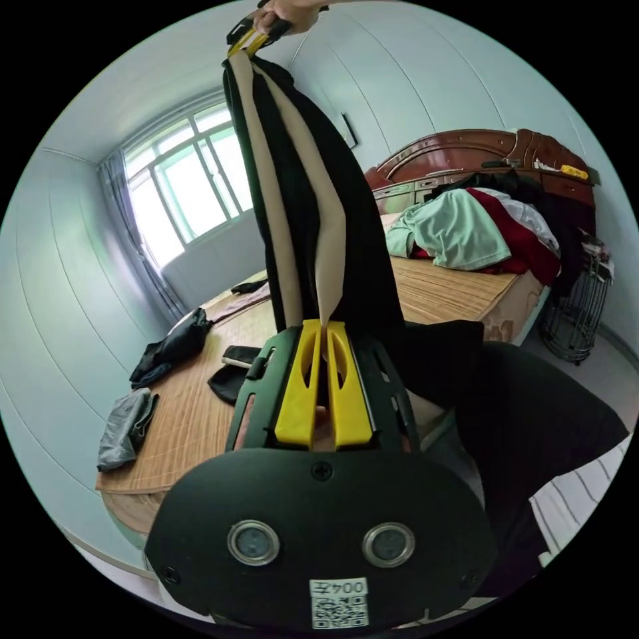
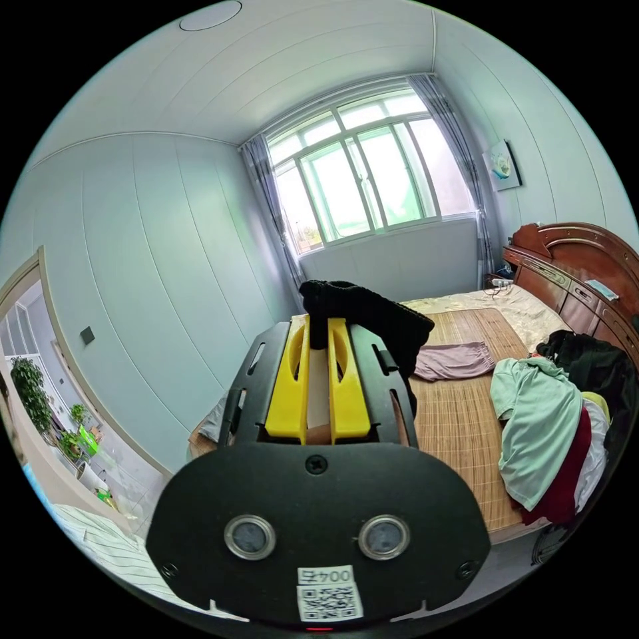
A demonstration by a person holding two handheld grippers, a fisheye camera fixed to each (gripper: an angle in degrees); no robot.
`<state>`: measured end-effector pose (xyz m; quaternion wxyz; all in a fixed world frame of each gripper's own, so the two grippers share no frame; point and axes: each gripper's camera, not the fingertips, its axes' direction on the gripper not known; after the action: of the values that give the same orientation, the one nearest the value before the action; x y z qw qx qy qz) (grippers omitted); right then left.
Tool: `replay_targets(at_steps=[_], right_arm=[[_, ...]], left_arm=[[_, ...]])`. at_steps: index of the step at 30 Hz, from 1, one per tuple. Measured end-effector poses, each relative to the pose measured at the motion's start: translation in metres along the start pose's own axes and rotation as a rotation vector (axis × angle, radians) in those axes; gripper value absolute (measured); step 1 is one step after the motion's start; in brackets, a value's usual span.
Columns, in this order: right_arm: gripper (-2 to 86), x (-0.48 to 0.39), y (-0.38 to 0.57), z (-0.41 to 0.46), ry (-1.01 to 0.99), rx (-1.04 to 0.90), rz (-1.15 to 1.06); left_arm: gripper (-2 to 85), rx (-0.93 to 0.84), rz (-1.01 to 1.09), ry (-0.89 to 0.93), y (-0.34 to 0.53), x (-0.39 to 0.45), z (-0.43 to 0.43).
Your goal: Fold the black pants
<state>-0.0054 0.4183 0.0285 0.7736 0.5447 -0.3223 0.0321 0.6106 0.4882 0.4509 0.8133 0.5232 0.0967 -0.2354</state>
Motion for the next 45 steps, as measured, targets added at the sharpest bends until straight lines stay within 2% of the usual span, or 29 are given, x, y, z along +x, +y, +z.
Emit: replay_targets(at_steps=[7, 13, 16, 23, 27, 33, 38, 45], right_arm=[[5.1, -0.024, -0.007, -0.006, 0.003, 0.017, -0.041], [5.1, -0.03, -0.009, -0.012, 0.005, 0.019, -0.046], [5.1, -0.032, -0.008, -0.016, -0.004, 0.019, -0.053], [5.1, -0.027, -0.009, -0.03, -0.042, 0.008, -0.053], [5.2, -0.019, -0.008, -0.042, -0.047, 0.011, -0.053], [5.2, 0.001, -0.007, -0.061, -0.047, 0.015, -0.035], [5.2, 0.017, -0.009, -0.083, -0.024, 0.036, -0.027], [5.1, 0.036, -0.024, -0.127, -0.023, 0.098, -0.026]], left_arm=[[2.9, 0.018, 0.0, -0.142, 0.009, -0.016, -0.016], [7.5, 0.069, 0.058, -0.246, 0.019, -0.02, -0.032], [9.1, 0.057, 0.062, -0.204, 0.024, -0.023, -0.032], [12.2, 0.082, -0.052, 0.132, 0.03, -0.064, -0.039], [12.8, 0.08, -0.116, 0.214, 0.039, -0.098, -0.039], [9.5, 0.055, -0.031, 0.337, 0.043, -0.094, -0.041], [4.1, 0.012, -0.062, 0.281, 0.037, -0.085, -0.056], [2.1, -0.003, -0.089, 0.156, 0.008, -0.098, -0.082]])
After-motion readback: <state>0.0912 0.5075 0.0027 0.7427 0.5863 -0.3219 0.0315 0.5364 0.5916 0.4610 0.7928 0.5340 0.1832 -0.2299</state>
